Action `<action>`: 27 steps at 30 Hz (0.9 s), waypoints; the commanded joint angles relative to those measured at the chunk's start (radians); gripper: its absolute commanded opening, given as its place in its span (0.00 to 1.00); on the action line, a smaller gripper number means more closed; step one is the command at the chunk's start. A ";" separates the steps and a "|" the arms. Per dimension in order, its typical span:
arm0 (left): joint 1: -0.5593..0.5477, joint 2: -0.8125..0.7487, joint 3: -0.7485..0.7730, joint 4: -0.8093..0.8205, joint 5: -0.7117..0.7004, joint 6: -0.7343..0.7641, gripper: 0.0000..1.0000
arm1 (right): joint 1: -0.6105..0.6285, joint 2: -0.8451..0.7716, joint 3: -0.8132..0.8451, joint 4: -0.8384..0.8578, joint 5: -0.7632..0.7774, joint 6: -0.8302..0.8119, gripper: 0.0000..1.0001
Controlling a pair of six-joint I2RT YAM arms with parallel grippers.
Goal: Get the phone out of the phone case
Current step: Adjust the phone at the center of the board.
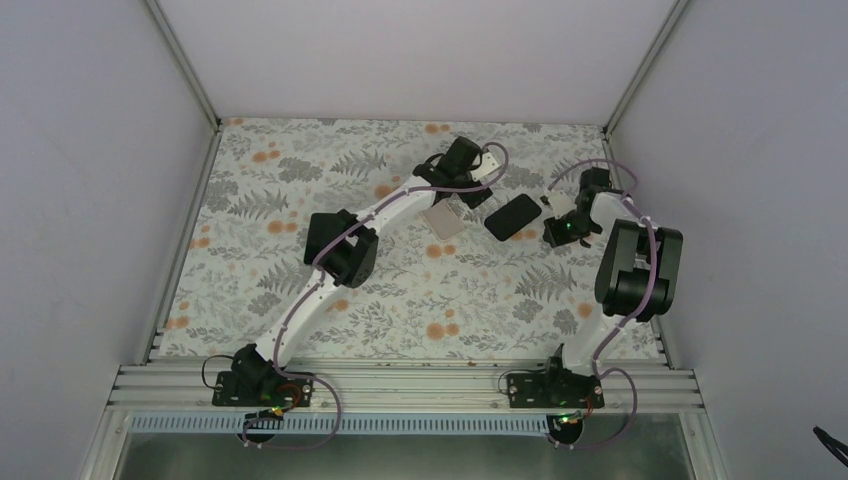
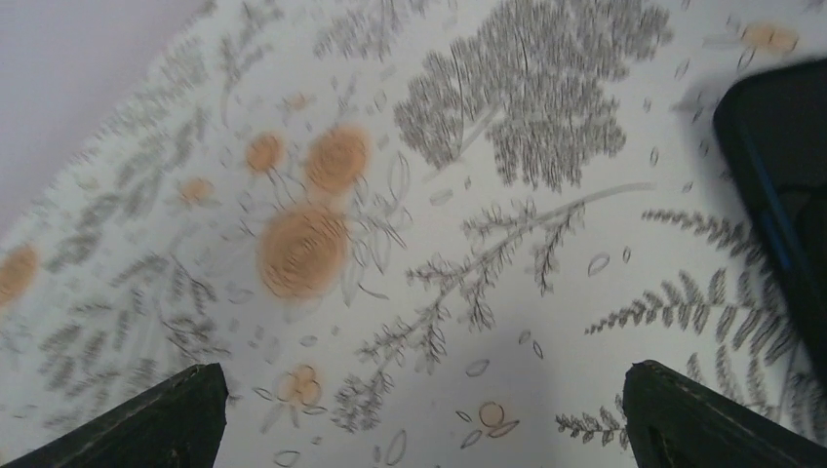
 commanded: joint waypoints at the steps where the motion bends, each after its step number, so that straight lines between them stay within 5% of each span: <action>1: -0.003 0.048 0.023 -0.023 0.014 -0.005 1.00 | -0.025 0.036 0.067 0.015 -0.042 0.003 0.04; 9: -0.006 0.047 0.014 -0.095 0.060 0.025 1.00 | -0.026 0.111 0.137 0.056 -0.022 0.055 0.03; 17: 0.004 -0.016 -0.054 -0.135 -0.001 -0.020 1.00 | -0.023 0.303 0.455 0.041 0.027 0.135 0.03; 27: 0.008 -0.022 -0.038 -0.138 0.020 -0.018 1.00 | 0.038 0.590 0.872 -0.117 -0.235 0.162 0.03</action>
